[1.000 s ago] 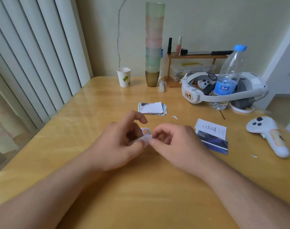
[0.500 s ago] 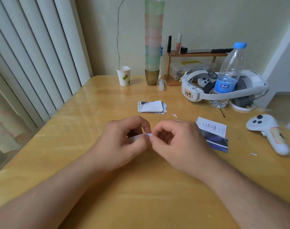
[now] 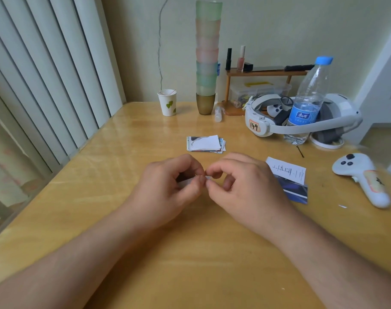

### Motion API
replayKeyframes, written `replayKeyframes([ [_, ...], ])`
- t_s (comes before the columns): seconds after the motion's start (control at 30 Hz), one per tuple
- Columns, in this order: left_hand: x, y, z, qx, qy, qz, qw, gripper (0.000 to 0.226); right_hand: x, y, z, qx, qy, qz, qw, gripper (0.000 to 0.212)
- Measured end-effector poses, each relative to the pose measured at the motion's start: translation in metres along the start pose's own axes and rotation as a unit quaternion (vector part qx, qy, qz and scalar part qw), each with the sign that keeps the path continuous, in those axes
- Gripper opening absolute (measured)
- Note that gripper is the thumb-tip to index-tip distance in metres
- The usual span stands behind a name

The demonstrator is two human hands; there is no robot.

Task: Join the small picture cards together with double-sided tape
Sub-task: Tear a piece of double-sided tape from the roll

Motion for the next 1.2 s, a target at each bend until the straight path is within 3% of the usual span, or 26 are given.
replayKeyframes([
  [0.47, 0.0, -0.002, 0.005, -0.02, -0.062, -0.014, 0.998, 0.001, 0.002, -0.001, -0.006, 0.051, 0.002, 0.023, 0.998, 0.009],
  [0.83, -0.002, -0.004, 0.004, 0.077, 0.168, -0.032, 0.982, 0.018, 0.013, 0.0, -0.021, 0.15, -0.033, 0.076, 0.985, 0.007],
  [1.1, 0.005, -0.006, 0.006, 0.123, 0.248, 0.039, 0.96, 0.017, 0.01, -0.001, -0.02, 0.126, -0.102, 0.05, 0.986, 0.006],
  [1.2, 0.007, -0.007, -0.001, 0.145, 0.287, 0.069, 0.944, 0.012, 0.004, -0.001, -0.015, 0.08, -0.151, 0.004, 0.985, 0.011],
])
Point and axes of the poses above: each hand's wrist, its own y-axis away from the middle knuckle, its own x-axis out of the back of the hand, z = x × y, the point moved 7 cm from there along -y, towards the middle knuckle, and after that the axes turned 3 degrees about z, right-handed, at the moved point
